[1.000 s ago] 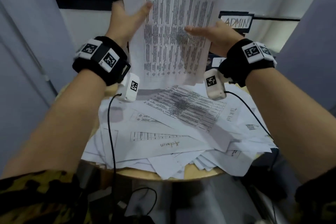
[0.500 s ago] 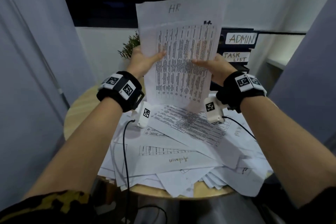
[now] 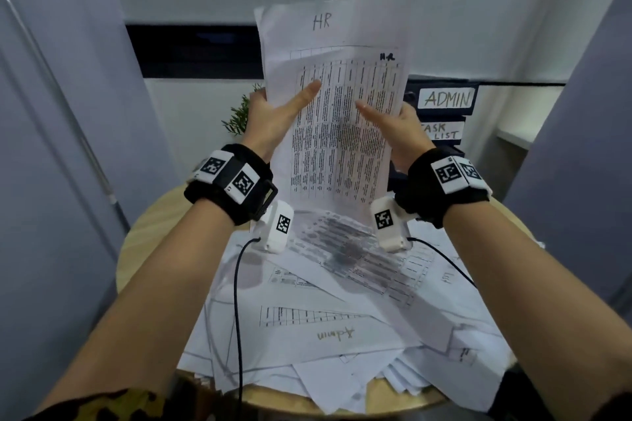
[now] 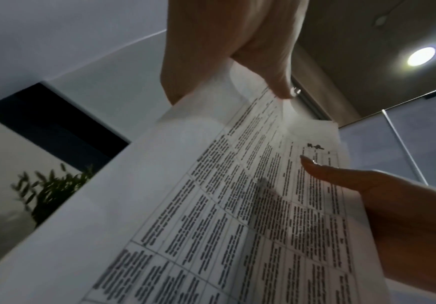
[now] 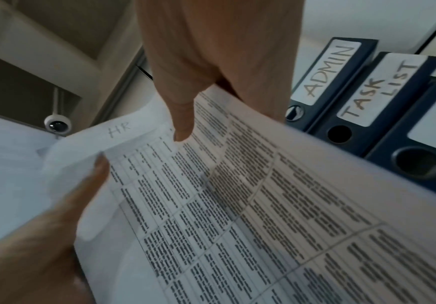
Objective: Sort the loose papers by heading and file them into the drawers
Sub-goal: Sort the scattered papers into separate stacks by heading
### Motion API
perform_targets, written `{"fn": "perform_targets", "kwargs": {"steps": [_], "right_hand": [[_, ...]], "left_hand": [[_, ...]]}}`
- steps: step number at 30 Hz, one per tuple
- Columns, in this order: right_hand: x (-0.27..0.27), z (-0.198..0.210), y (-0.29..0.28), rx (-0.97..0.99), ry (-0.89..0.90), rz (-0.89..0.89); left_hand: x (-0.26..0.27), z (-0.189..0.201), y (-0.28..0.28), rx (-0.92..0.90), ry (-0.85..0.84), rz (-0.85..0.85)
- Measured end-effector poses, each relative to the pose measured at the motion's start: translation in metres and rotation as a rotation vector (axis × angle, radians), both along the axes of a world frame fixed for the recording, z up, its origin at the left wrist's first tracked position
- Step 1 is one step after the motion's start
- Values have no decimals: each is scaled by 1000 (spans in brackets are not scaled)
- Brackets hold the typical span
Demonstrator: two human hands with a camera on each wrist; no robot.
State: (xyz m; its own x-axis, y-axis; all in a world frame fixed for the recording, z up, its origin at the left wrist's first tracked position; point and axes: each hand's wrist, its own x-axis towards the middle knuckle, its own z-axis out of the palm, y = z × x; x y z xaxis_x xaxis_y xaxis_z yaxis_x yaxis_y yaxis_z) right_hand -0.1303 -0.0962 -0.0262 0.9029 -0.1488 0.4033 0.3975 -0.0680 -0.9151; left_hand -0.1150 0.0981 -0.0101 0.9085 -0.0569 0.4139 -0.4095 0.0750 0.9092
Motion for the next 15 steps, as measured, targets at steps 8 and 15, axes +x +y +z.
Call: {"fn": "perform_targets", "kwargs": {"steps": [8,15], "right_hand": [[1,5,6,7,-34,27],[-5,0,10,-13,-14,50]], "left_hand": [[8,54,-4,-189,-28,123],[24,56,-3,-171,-77,310]]}}
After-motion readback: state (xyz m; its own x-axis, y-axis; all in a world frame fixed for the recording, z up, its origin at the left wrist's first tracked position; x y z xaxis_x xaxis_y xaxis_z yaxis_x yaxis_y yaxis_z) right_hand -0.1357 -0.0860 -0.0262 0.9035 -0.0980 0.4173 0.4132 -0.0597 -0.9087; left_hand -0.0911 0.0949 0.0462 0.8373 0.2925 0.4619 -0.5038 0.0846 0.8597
